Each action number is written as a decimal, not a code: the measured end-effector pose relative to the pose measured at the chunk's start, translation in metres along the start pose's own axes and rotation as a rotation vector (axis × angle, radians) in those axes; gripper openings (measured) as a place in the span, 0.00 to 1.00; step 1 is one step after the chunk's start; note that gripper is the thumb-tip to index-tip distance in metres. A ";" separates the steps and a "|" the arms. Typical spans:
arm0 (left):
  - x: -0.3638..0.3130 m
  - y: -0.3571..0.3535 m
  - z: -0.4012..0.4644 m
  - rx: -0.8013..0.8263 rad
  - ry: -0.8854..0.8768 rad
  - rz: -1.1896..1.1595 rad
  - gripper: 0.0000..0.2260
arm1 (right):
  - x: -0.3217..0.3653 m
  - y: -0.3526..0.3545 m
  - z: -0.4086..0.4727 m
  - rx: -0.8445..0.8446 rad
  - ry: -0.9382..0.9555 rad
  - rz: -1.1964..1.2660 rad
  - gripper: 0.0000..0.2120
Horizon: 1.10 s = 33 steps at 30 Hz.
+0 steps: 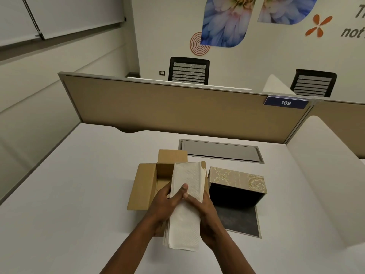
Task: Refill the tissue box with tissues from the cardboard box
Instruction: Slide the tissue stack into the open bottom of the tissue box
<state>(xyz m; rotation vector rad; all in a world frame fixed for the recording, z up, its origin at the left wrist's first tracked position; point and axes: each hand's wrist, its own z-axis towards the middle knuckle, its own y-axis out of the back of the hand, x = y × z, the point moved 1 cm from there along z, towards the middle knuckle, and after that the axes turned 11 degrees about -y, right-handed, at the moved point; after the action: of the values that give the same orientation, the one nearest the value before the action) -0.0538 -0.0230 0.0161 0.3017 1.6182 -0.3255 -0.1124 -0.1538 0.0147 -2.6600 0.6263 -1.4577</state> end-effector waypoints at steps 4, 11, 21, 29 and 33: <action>-0.005 -0.005 -0.001 0.005 0.073 -0.009 0.36 | -0.005 0.014 -0.003 0.090 -0.036 0.196 0.40; -0.010 -0.047 -0.025 0.265 0.104 0.067 0.34 | -0.007 0.029 -0.015 -0.040 0.010 0.376 0.35; -0.005 -0.076 -0.023 0.406 0.134 0.173 0.29 | -0.003 0.066 -0.025 -0.111 0.028 0.444 0.37; 0.006 -0.088 -0.034 0.454 0.198 0.144 0.51 | -0.004 0.107 -0.033 -0.124 0.017 0.661 0.36; 0.018 -0.107 -0.037 0.426 0.155 0.101 0.35 | -0.003 0.128 -0.036 -0.158 0.006 0.710 0.36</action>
<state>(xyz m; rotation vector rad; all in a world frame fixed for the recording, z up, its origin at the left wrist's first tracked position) -0.1306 -0.1073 0.0038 0.7463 1.6693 -0.5814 -0.1851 -0.2650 0.0035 -2.1440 1.5322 -1.2268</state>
